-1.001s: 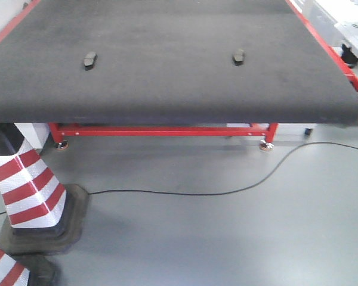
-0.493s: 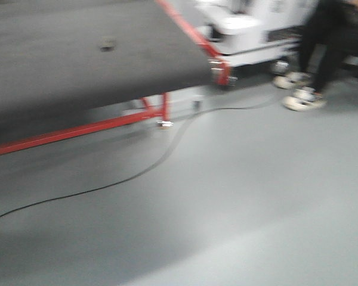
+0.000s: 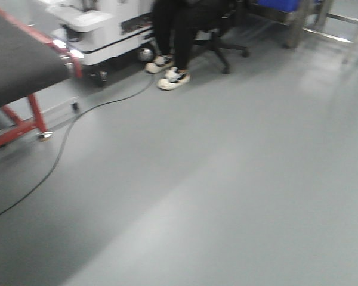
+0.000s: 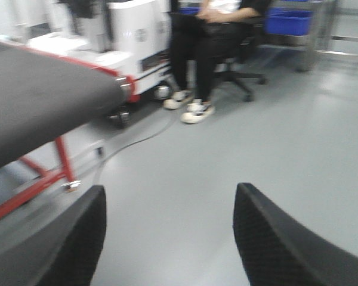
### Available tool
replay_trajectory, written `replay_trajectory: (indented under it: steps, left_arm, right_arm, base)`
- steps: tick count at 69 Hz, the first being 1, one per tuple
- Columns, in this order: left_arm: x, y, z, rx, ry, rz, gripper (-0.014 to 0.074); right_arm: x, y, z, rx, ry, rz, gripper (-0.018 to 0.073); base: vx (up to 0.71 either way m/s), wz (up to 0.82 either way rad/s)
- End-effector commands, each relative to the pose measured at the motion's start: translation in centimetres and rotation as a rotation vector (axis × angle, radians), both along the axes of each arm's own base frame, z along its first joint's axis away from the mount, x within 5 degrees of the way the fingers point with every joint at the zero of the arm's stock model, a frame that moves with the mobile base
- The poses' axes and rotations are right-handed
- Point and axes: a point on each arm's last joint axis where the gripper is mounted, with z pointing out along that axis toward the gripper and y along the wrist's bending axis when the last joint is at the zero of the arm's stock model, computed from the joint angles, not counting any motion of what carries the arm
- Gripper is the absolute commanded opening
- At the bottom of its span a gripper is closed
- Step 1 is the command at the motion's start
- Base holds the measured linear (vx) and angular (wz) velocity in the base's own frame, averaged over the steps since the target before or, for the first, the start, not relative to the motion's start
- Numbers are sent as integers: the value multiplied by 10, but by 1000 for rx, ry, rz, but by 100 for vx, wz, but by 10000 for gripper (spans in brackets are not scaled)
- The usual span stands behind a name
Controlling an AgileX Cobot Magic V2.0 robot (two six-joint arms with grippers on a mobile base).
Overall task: Move and align brake pads A on conveyor
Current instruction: 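Drive the base along the yellow floor line past the steel racks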
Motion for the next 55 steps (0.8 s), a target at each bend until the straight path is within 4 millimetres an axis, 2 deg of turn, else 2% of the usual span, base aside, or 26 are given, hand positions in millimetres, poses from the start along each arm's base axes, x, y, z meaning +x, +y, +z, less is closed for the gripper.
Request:
replay_trajectory:
  steps: [1,31,55]
  left_arm:
    - [2,0,13,-14,-77,0,433]
    - [2,0,13,-14,-77,0,433]
    - [2,0,13,-14,-77,0,433]
  right_arm:
    - [1,-1,14,5,-88,-15,484]
    - [1,-1,14,5,-88,-15,484]
    - [1,-1,14,6,-88,-14,484]
  base:
    - [-17,-71]
    - [-15,-71]
    - [2,-80]
